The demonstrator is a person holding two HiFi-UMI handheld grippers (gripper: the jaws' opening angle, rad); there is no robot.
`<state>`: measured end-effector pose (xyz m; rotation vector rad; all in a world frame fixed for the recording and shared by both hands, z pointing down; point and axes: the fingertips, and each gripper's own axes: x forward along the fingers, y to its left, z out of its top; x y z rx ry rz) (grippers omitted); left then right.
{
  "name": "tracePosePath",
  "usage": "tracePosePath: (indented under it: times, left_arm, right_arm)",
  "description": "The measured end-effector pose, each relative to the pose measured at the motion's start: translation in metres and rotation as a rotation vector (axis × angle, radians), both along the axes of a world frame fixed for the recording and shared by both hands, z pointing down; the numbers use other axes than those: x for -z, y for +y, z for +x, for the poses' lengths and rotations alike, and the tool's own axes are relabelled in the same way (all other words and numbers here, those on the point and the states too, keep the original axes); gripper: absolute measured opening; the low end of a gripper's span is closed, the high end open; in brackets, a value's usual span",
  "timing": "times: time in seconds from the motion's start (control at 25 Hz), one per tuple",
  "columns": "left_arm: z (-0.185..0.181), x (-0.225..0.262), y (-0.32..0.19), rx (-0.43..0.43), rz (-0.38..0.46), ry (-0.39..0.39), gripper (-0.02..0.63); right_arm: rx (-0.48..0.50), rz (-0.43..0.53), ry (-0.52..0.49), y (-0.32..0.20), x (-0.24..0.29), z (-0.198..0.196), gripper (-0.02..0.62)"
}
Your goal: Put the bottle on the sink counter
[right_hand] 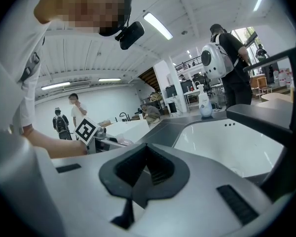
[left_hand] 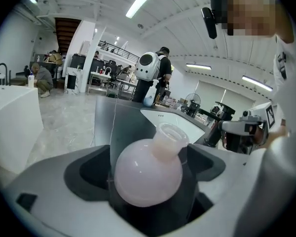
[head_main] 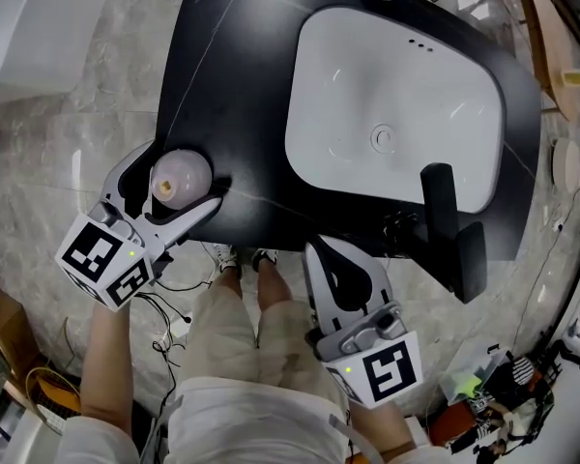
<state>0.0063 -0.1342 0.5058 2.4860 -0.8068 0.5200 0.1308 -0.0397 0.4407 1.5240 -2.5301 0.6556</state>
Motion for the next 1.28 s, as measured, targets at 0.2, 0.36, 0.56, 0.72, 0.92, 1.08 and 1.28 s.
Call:
tracePosePath:
  times: [0.2, 0.36, 0.56, 0.72, 0.92, 1.08, 1.28]
  left_arm:
    - [-0.011, 0.015, 0.009, 0.006, 0.014, 0.017, 0.472]
    - [-0.023, 0.029, 0.016, 0.018, 0.024, 0.036, 0.472]
    - [-0.037, 0.048, 0.027, 0.058, 0.029, 0.08, 0.471]
    - [-0.046, 0.063, 0.036, 0.078, 0.027, 0.109, 0.471]
    - [-0.053, 0.081, 0.044, 0.098, 0.046, 0.134, 0.469]
    - [-0.059, 0.097, 0.05, 0.099, 0.061, 0.151, 0.463]
    - [-0.071, 0.127, 0.053, 0.119, 0.115, 0.158, 0.377]
  right_arm:
    - [-0.002, 0.016, 0.013, 0.004, 0.014, -0.009, 0.011]
    - [-0.008, 0.043, 0.026, 0.004, 0.031, -0.018, 0.011]
    - [-0.009, 0.072, 0.048, 0.009, 0.055, -0.029, 0.011]
    - [-0.013, 0.095, 0.063, 0.017, 0.078, -0.037, 0.011]
    - [-0.009, 0.113, 0.076, 0.025, 0.098, -0.044, 0.011]
    - [-0.005, 0.13, 0.083, 0.029, 0.114, -0.052, 0.011]
    - [0.021, 0.181, 0.1, 0.031, 0.138, -0.062, 0.011]
